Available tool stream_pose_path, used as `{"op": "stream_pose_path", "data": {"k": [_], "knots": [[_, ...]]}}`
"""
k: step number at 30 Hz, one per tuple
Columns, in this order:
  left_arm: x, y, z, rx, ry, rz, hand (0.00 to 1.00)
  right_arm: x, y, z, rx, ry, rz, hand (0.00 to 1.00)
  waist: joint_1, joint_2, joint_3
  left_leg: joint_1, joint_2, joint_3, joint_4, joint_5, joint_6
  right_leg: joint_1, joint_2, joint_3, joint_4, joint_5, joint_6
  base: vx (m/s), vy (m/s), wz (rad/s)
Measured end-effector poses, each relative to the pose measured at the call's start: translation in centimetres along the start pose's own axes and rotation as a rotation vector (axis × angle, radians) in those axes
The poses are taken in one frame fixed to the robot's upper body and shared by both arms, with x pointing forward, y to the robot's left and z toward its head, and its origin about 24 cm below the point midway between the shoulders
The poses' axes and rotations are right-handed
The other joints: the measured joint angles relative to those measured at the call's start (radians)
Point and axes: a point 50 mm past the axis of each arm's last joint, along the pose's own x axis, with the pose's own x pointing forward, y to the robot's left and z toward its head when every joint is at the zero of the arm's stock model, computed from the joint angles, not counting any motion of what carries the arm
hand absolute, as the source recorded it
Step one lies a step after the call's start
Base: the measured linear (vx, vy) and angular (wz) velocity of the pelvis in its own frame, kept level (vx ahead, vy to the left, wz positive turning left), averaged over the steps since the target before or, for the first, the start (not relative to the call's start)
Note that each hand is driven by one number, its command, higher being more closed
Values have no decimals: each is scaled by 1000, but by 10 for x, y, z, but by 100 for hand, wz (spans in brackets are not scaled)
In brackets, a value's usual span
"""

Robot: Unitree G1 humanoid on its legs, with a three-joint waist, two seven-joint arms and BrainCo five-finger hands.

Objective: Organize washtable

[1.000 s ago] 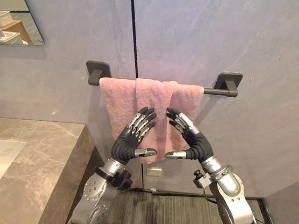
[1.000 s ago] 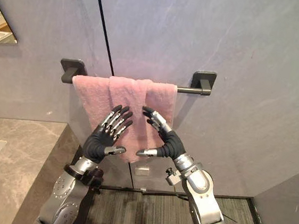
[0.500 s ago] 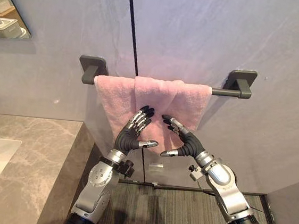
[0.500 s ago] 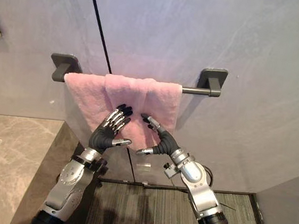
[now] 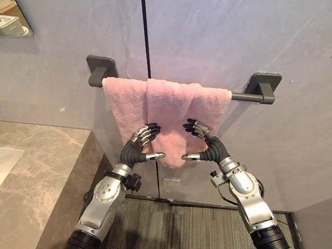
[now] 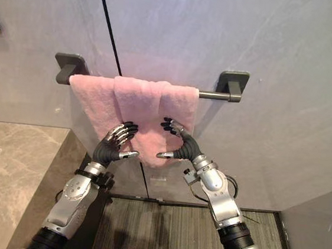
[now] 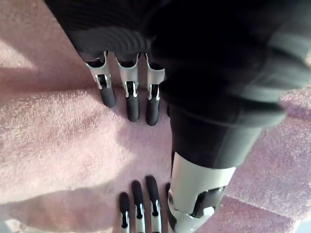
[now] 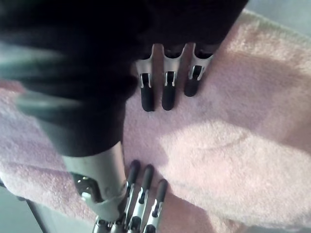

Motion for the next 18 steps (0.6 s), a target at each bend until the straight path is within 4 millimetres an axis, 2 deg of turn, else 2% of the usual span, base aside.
{"op": "stream_pose_path", "data": {"k": [12,18], "knots": [[-3,27,3,17,-11,137,0,-7,-26,-2,45,1,-198,0,0,-20,7,1,0,1,-1,5,-3,1,0,4,-6,11,1,-29,3,-1],[-6,37,6,-25,-36,217,0,-23,-31,-17,66,66,-302,0,1,-20,7,15,-2,2,-10,7,-5,10,-1,3,-6,11,1,0,0,0]]}}
